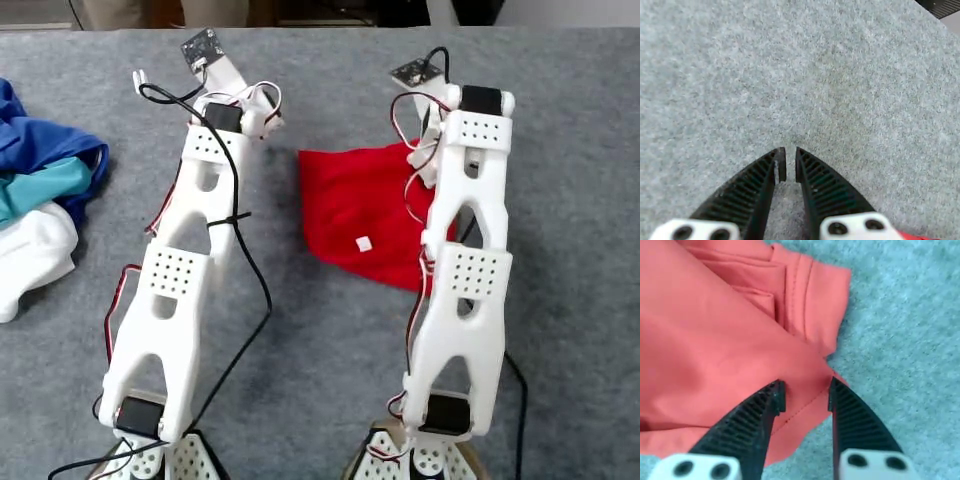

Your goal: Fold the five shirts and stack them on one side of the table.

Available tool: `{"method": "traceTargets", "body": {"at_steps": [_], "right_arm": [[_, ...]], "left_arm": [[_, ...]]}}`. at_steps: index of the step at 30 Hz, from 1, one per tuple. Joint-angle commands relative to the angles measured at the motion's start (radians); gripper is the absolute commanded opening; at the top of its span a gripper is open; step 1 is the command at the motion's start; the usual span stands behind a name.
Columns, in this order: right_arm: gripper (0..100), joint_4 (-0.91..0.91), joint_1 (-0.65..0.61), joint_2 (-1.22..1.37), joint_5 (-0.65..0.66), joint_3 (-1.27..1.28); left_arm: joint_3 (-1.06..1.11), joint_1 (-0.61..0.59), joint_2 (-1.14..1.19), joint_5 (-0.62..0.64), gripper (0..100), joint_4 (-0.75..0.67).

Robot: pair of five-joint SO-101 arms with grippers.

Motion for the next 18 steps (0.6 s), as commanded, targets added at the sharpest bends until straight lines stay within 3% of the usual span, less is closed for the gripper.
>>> {"method": "traceTargets", "body": {"at_steps": [1, 18], "right_arm": [[16.1, -0.018, 0.015, -0.002, 0.014, -0.038], [16.0, -0.040, 0.027, 0.119, 0.089, -0.110]], "left_arm": [[-0.003, 0.011, -0.018, -0.011, 5, 0.011], [-0.003, 0.011, -0.018, -0.012, 5, 0.009]]}}
